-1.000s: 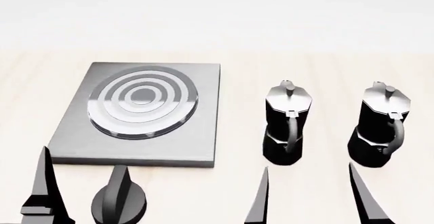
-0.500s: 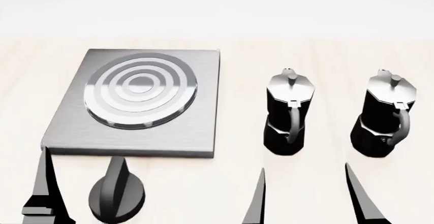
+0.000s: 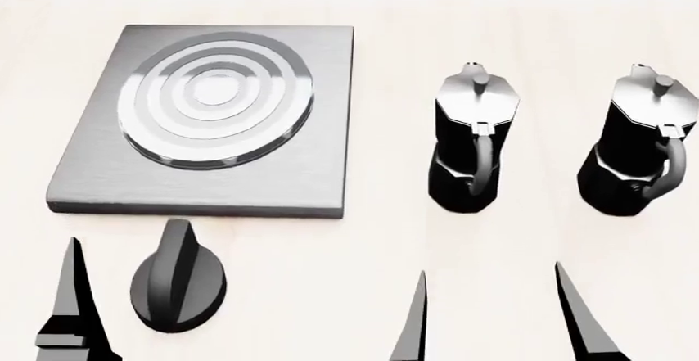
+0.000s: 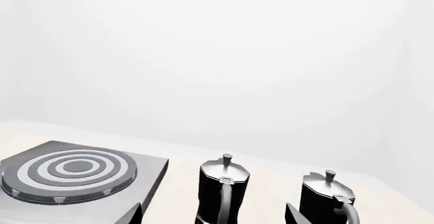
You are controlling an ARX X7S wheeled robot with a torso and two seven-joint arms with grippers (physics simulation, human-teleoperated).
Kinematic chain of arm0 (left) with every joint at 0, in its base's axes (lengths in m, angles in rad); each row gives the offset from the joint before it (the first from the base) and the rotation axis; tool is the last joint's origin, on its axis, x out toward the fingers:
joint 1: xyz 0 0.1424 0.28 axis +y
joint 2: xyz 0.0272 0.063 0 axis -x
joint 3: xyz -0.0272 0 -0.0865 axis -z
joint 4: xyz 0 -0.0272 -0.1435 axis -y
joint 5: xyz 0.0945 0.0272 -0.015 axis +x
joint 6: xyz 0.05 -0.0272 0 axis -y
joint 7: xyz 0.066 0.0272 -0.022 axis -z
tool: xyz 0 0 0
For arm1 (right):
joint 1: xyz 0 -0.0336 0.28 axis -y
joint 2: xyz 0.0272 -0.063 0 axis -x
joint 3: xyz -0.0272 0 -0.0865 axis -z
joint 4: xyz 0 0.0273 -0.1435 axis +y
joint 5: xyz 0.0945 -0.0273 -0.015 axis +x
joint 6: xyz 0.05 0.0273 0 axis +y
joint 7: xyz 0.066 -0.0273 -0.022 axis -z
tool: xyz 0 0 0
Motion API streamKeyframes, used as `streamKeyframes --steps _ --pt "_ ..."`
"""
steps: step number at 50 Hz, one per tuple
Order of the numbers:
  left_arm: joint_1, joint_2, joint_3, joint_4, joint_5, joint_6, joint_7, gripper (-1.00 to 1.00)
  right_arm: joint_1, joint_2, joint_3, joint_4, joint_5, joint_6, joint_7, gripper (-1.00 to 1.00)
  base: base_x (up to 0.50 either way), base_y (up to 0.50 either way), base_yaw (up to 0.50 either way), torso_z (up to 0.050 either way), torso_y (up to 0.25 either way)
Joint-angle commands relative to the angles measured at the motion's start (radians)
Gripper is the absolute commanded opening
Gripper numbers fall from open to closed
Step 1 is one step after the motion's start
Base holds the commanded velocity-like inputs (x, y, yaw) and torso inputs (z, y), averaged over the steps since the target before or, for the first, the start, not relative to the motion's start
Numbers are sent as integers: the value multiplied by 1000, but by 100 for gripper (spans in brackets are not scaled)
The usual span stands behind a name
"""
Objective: Turn off the stove.
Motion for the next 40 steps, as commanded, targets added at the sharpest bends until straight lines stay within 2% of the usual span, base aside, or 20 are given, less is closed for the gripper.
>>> streamKeyframes --steps 1,40 --pt "3 15 -21 0 6 4 25 100 -3 -15 23 4 -15 -12 -20 100 0 0 0 0 -139" --pt "5 1 -8 -6 -2 12 13 100 -6 -1 12 7 -9 -20 -2 100 0 0 0 0 -130"
